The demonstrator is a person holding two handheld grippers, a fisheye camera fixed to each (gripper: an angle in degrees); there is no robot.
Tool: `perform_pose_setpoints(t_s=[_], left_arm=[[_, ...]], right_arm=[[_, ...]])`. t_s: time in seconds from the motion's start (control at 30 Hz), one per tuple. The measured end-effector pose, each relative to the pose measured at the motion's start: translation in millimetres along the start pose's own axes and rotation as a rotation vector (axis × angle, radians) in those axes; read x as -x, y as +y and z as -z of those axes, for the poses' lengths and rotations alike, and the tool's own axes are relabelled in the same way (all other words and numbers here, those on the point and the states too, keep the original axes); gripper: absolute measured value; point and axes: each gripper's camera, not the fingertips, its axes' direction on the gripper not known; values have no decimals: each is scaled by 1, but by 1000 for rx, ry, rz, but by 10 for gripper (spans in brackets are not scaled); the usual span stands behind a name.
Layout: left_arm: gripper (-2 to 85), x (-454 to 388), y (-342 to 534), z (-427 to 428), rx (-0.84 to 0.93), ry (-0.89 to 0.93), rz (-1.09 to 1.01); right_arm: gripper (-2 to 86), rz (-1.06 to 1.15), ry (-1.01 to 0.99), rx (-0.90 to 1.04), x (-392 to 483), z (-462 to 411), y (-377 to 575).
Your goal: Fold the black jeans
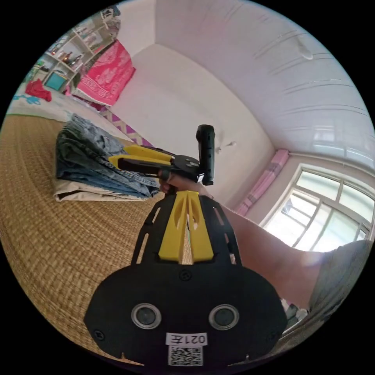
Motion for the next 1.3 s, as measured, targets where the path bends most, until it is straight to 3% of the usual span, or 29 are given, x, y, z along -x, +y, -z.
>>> perform_pose_setpoints(t_s=[0.17, 0.27, 0.4, 0.6, 0.83, 1.03, 1.17, 1.3], left_arm=[[-9, 15, 5, 49, -94, -84, 46], [-9, 27, 8, 60, -87, -89, 76], [-9, 46, 8, 65, -43, -128, 131], [-9, 68, 7, 57, 8, -183, 176], [-9, 82, 2, 18, 150, -229, 183], [-9, 78, -1, -24, 298, -176, 176], [-9, 61, 0, -56, 403, -88, 120], [-9, 26, 2, -89, 537, -43, 36]], right_arm=[[116, 167, 75, 181, -23, -39, -76], [78, 154, 170, 217, -42, -44, -102], [56, 37, 133, 219, -85, -21, -124], [33, -194, 150, 101, -181, 100, -139], [23, -345, 292, 129, -268, 341, -80], [21, -353, 447, 347, -181, 472, 2], [23, -322, 480, 656, -64, 439, 83], [30, -419, 335, 665, 30, 450, 150]])
